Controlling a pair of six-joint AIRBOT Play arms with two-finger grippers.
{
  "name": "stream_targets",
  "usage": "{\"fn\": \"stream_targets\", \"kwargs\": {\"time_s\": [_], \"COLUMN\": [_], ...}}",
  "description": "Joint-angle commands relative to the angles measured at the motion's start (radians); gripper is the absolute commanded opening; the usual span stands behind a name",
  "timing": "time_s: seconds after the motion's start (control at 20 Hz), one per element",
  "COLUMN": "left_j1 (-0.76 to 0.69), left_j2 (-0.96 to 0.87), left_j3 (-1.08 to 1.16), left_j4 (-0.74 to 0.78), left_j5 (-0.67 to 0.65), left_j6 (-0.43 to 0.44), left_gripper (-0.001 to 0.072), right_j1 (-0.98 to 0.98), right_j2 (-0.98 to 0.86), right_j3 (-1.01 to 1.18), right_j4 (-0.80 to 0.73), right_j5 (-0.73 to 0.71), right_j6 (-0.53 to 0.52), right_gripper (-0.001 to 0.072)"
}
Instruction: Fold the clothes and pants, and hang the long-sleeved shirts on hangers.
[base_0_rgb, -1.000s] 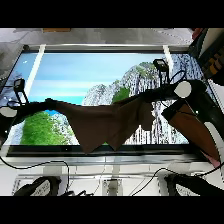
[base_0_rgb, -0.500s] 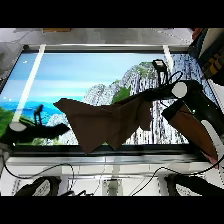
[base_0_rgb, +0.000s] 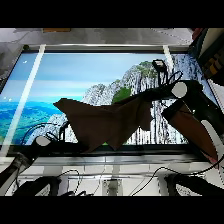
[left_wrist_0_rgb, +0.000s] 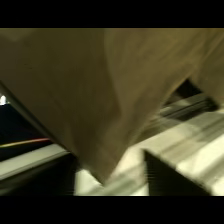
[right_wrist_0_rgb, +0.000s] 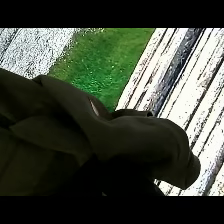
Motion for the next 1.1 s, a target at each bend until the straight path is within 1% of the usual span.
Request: {"fn": "stream_targets", "kwargs": {"time_s": [0.0,0.05,0.15,0.3,0.5,0.65,0.7,0.85,1.0,1.05], "left_j1": [-0.093,-0.093,-0.084,-0.015,0.194,0.368,0.408,0.476,0.498,0.499], "left_j2": [0.002,0.004,0.016,0.089,0.235,0.357,0.395,0.510,0.622,0.659], "left_j3": [0.008,0.027,0.107,0.311,0.612,0.727,0.737,0.739,0.739,0.739], "left_j4": [-0.071,-0.094,-0.094,-0.094,-0.089,-0.087,-0.088,-0.087,-0.087,-0.087], "left_j5": [0.107,0.107,0.102,0.088,0.111,0.232,0.263,0.315,0.467,0.524], "left_j6": [-0.016,-0.011,-0.005,0.038,0.098,0.106,0.106,0.107,0.112,0.135], "left_gripper": [0.0016,0.0014,0.0013,0.0012,0.0013,0.0012,0.0013,0.0013,0.0013,0.0013], "right_j1": [0.000,0.000,-0.001,-0.001,-0.001,0.000,0.000,0.000,0.000,0.000], "right_j2": [0.000,0.001,0.016,0.066,0.164,0.259,0.294,0.422,0.557,0.600], "right_j3": [0.000,0.000,0.000,0.038,0.117,0.146,0.156,0.213,0.263,0.272], "right_j4": [0.007,0.006,-0.002,-0.065,-0.159,-0.167,-0.141,0.013,0.129,0.173], "right_j5": [0.028,0.035,0.036,0.066,0.140,0.171,0.178,0.201,0.212,0.212], "right_j6": [0.000,0.000,0.000,-0.003,-0.008,-0.009,-0.007,-0.007,0.013,0.036], "right_gripper": [0.0013,0.0013,0.0013,0.0013,0.0013,0.0013,0.0013,0.0013,0.0012,0.0012]}}
